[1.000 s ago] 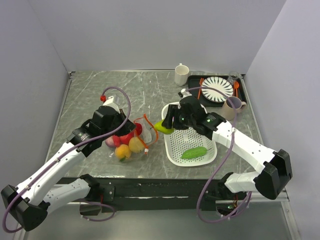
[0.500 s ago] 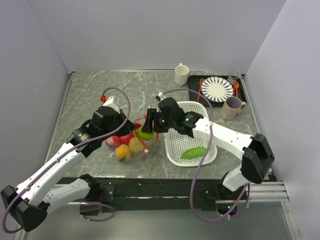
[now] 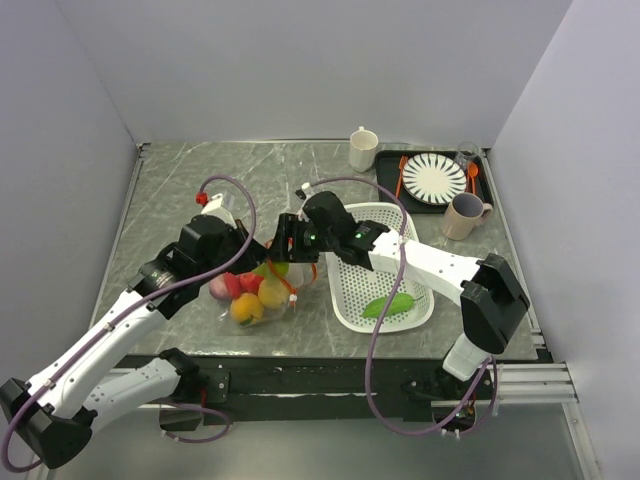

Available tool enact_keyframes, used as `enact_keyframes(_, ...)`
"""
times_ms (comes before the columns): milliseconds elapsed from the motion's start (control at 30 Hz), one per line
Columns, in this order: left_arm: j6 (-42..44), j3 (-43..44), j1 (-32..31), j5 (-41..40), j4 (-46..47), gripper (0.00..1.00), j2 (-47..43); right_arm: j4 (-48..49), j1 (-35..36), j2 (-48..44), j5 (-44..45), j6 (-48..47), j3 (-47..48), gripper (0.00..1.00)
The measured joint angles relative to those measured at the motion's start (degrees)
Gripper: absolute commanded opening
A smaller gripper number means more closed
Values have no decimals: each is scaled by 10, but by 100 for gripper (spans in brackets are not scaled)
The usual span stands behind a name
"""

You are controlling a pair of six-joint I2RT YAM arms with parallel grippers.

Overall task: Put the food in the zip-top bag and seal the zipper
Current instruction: Place the fake fruit in the zipper food storage bag, then pick up the fake vegetable from the bin.

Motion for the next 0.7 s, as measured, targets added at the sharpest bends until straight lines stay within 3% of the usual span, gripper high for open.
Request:
enact_keyframes(133, 0, 0, 0, -5, -1, 1, -8, 32, 0, 0, -21, 4, -1, 84)
enact_keyframes(400, -1, 0, 0, -20, -7, 1, -16, 21, -1, -9, 0, -1, -5, 86)
enact_keyframes(700, -1, 0, 0, -29, -9, 1, -16, -83, -23, -184, 198, -28, -66, 100)
